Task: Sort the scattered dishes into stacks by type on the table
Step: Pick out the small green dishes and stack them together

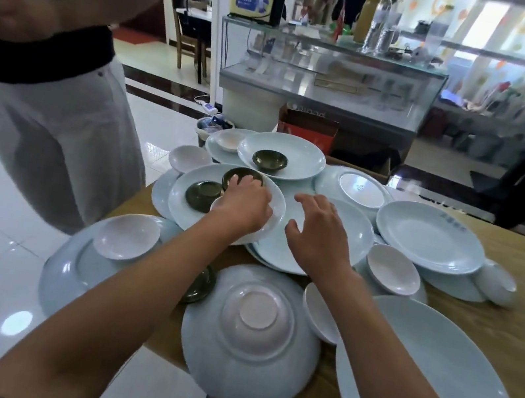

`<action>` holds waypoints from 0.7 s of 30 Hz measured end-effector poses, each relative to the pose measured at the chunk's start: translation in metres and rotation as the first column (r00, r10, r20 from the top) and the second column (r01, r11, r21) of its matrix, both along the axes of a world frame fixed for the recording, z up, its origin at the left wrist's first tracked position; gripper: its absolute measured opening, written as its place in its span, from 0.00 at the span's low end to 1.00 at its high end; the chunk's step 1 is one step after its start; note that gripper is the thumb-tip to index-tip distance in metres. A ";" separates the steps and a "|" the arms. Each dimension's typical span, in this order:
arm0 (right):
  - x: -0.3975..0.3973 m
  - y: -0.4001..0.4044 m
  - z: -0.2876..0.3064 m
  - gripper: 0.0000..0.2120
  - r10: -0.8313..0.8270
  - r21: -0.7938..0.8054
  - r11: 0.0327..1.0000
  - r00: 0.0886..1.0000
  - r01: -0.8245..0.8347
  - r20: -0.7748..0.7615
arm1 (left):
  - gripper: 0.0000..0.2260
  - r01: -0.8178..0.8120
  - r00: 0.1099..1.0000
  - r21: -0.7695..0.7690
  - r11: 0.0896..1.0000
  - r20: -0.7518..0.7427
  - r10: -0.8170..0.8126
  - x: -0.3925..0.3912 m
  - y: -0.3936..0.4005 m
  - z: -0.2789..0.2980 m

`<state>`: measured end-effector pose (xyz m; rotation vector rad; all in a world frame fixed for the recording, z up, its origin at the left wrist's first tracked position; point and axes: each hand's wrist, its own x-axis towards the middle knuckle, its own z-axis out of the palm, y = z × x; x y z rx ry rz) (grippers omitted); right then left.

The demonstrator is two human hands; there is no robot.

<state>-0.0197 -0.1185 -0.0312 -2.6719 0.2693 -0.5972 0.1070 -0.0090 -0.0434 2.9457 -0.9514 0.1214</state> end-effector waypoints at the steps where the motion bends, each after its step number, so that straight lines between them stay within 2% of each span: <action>1: 0.000 -0.001 0.000 0.21 -0.003 0.000 1.000 1.000 0.003 -0.003 | 0.16 -0.014 0.999 0.021 1.000 -0.039 0.015 0.002 -0.001 -0.001; 6: -0.001 -0.009 -0.003 0.22 -0.014 -0.001 1.000 1.000 0.014 -0.011 | 0.18 -0.092 0.983 0.042 0.995 -0.158 0.098 0.002 -0.006 -0.001; 9: -0.003 -0.011 -0.003 0.22 -0.016 0.000 1.000 1.000 0.016 -0.007 | 0.16 -0.092 0.985 0.011 0.996 -0.147 0.093 0.000 -0.008 0.001; 14: -0.004 -0.013 -0.002 0.21 -0.010 0.015 1.000 1.000 0.010 0.005 | 0.14 -0.049 0.998 -0.082 0.995 0.036 0.052 -0.010 -0.014 0.008; 18: -0.007 -0.015 0.004 0.21 -0.004 0.006 1.000 1.000 0.004 0.031 | 0.12 0.022 0.978 -0.288 0.957 0.205 0.039 -0.020 -0.015 0.015; 21: -0.011 -0.020 0.012 0.21 -0.019 0.015 1.000 0.997 0.018 0.069 | 0.12 0.126 0.964 -0.372 0.920 0.266 -0.025 -0.032 -0.019 0.025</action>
